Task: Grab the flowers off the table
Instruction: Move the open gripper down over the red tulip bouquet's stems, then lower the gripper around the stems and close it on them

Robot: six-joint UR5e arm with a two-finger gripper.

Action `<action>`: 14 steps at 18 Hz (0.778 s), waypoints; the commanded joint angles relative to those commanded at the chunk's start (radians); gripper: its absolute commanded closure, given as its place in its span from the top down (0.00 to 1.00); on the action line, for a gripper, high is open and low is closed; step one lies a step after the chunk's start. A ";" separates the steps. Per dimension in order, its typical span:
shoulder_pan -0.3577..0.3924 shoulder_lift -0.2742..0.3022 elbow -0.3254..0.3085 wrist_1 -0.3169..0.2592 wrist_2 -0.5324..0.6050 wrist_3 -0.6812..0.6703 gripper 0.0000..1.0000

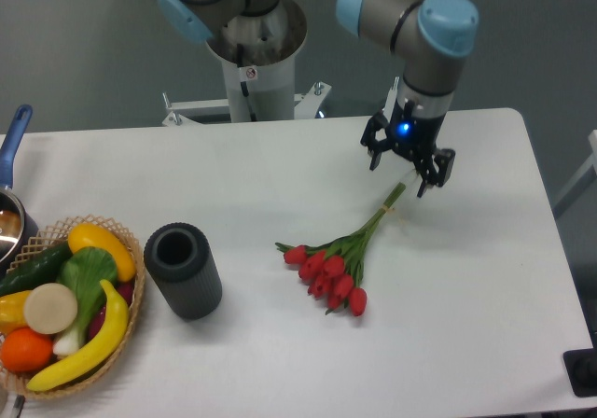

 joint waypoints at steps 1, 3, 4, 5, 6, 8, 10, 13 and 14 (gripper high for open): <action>-0.002 -0.015 0.012 0.003 0.000 0.002 1.00; -0.008 -0.048 0.029 0.003 0.000 0.002 1.00; -0.017 -0.057 0.028 0.003 0.002 0.003 1.00; -0.020 -0.057 0.023 0.003 0.002 0.003 1.00; -0.022 -0.058 0.020 0.002 0.008 0.003 1.00; -0.034 -0.068 0.018 0.002 0.017 0.002 1.00; -0.038 -0.075 0.017 0.002 0.020 0.002 1.00; -0.038 -0.094 0.018 0.002 0.021 0.002 1.00; -0.038 -0.097 0.017 0.002 0.021 0.002 1.00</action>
